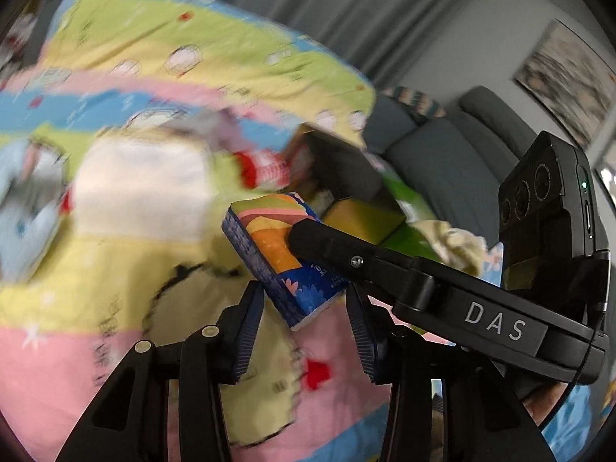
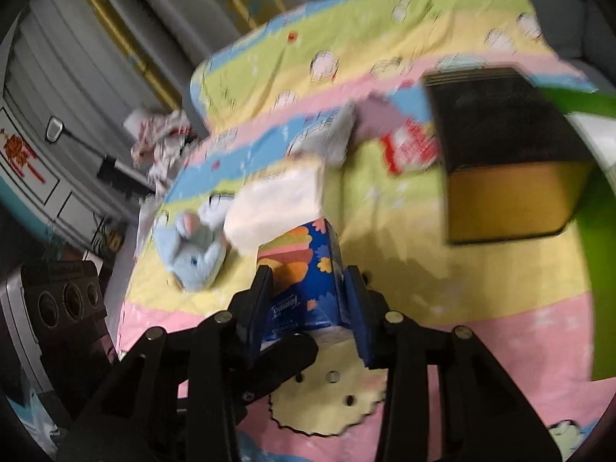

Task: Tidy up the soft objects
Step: 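Carry the tissue box into the green-rimmed box and release it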

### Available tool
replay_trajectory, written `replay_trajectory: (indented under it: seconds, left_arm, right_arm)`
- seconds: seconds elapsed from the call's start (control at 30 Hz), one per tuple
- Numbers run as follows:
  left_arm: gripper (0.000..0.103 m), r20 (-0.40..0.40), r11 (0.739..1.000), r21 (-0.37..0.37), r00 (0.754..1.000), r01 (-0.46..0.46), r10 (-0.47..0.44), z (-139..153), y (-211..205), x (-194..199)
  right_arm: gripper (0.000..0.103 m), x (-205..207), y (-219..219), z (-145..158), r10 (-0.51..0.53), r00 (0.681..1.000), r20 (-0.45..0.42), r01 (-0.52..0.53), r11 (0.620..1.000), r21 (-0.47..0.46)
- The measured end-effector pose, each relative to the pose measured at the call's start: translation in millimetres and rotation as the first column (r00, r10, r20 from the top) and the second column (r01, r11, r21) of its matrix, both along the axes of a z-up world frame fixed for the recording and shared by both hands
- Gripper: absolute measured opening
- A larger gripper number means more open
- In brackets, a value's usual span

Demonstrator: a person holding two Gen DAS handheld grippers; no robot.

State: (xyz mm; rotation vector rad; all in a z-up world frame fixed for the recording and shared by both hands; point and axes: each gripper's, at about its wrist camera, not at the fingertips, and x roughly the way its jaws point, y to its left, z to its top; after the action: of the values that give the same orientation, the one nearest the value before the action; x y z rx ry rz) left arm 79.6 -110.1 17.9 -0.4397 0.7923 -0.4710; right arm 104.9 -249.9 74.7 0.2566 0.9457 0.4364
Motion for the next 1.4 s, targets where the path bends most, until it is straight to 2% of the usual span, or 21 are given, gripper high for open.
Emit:
replay_trajectory:
  seconds: [0.2, 0.3, 0.47, 0.57, 0.73, 1.0, 1.13, 1.27, 1.4]
  left_arm:
    - [0.045, 0.062, 0.990, 0.001, 0.988, 0.141, -0.141, 22, -62, 14]
    - [0.045, 0.088, 0.978, 0.026, 0.974, 0.206, -0.207, 31, -104, 24]
    - [0.045, 0.106, 0.957, 0.040, 0.951, 0.288, -0.291, 36, -149, 25]
    - [0.045, 0.095, 0.939, 0.071, 0.934, 0.338, -0.344, 32, -178, 30]
    - [0.045, 0.039, 0.919, 0.084, 0.921, 0.384, -0.388, 21, -209, 35]
    - [0.045, -0.019, 0.907, 0.103, 0.913, 0.408, -0.408, 11, -229, 39]
    - [0.045, -0.010, 0.906, 0.123, 0.913, 0.405, -0.407, 12, -235, 36]
    - [0.045, 0.014, 0.904, 0.177, 0.917, 0.389, -0.398, 14, -239, 31]
    - [0.045, 0.030, 0.899, 0.159, 0.908, 0.408, -0.418, 20, -235, 26]
  right_arm:
    - [0.039, -12, -64, 31, -0.136, 0.985, 0.106, 0.140, 0.990, -0.029]
    - [0.039, -18, -97, 40, -0.230, 0.965, 0.128, 0.233, 0.972, -0.013]
    - [0.040, -30, -143, 48, -0.350, 0.925, 0.148, 0.350, 0.936, 0.022]
    - [0.040, -35, -168, 44, -0.400, 0.908, 0.129, 0.398, 0.917, 0.042]
    - [0.040, -39, -202, 29, -0.475, 0.878, 0.060, 0.472, 0.879, 0.063]
    - [0.040, -39, -219, 14, -0.525, 0.851, 0.005, 0.524, 0.850, 0.059]
    - [0.039, -39, -223, 11, -0.546, 0.838, 0.005, 0.545, 0.838, 0.027]
    - [0.039, -37, -225, 7, -0.570, 0.821, -0.007, 0.570, 0.821, -0.008]
    - [0.039, -39, -227, 10, -0.590, 0.807, 0.013, 0.590, 0.806, -0.047]
